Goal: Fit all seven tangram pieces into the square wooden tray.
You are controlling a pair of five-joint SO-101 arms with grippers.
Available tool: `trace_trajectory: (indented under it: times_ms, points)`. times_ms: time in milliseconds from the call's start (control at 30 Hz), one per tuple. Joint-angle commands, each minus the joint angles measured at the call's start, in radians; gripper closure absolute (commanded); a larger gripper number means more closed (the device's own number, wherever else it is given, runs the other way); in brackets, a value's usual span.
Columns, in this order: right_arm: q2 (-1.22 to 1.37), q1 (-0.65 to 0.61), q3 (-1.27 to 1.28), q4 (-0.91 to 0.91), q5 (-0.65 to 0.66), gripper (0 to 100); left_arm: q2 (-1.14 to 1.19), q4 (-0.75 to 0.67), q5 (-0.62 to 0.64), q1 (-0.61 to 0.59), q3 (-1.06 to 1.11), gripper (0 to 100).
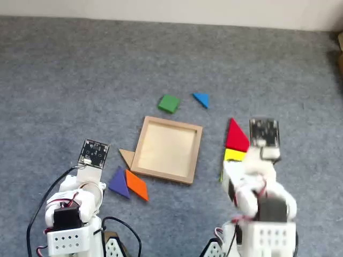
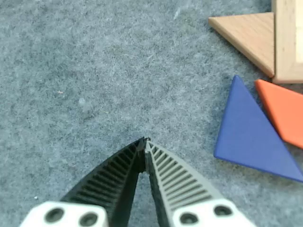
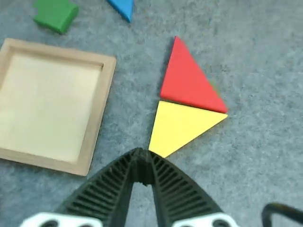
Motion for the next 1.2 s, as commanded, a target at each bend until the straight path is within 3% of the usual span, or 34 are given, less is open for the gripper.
trace_trajectory:
  times_ms: [0, 167, 233, 667, 1167]
  points:
    - [0.232, 0.012, -0.143, -0.001, -0.087, 92.3, -0.03, 0.009, -0.009, -0.016, 0.021, 100]
    - [0.452, -0.008, -0.209, -0.002, -0.302, 69.7, -0.03, 0.009, -0.009, -0.016, 0.021, 100]
    - [0.529, -0.042, -0.226, -0.016, -0.364, 65.1, -0.03, 0.009, -0.009, -0.016, 0.021, 100]
    - [0.912, -0.093, -0.237, -0.401, -0.64, 64.6, -0.03, 0.009, -0.009, -0.016, 0.021, 100]
    - [1.165, -0.021, -0.414, -0.427, -0.81, 64.2, -0.03, 0.009, -0.009, -0.016, 0.021, 100]
